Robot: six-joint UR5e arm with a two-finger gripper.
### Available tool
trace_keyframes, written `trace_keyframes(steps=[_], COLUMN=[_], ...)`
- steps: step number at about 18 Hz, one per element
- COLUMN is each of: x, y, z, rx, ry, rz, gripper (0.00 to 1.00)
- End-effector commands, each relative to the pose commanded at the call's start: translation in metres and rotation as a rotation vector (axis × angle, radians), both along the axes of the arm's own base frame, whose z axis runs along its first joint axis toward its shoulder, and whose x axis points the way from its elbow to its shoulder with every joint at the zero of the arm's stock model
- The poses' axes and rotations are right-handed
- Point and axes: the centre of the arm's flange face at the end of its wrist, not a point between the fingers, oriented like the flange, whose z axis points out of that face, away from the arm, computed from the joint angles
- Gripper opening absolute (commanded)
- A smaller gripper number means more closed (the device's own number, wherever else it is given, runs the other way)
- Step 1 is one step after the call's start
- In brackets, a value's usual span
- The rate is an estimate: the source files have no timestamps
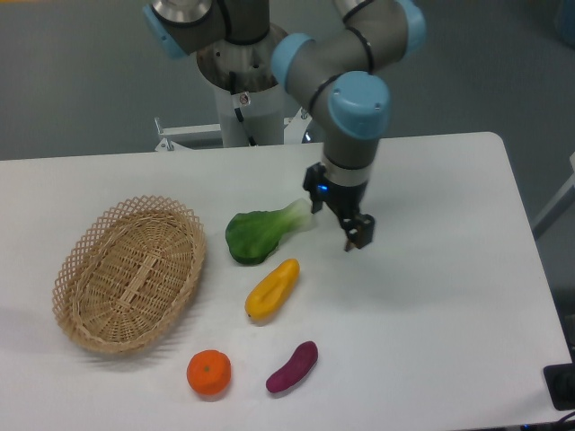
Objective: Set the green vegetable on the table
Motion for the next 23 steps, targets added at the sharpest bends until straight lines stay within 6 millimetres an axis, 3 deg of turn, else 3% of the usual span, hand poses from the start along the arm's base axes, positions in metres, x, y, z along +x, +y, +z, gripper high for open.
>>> trace_keyframes(steps=[5,14,18,23], x=[-0.045,-0.102,-0.114,-0.114], y=[-0.004,0.017,0.018,0.018], z=[0.009,0.019,0.017,0.016], rx=[0.014,-0.093,-0.12,-0.122], ry=[0.02,-0.043,-0.022,-0.023], rz=[0.084,0.163,0.163,0.164], gripper=[1.0,1.0,1.0,1.0])
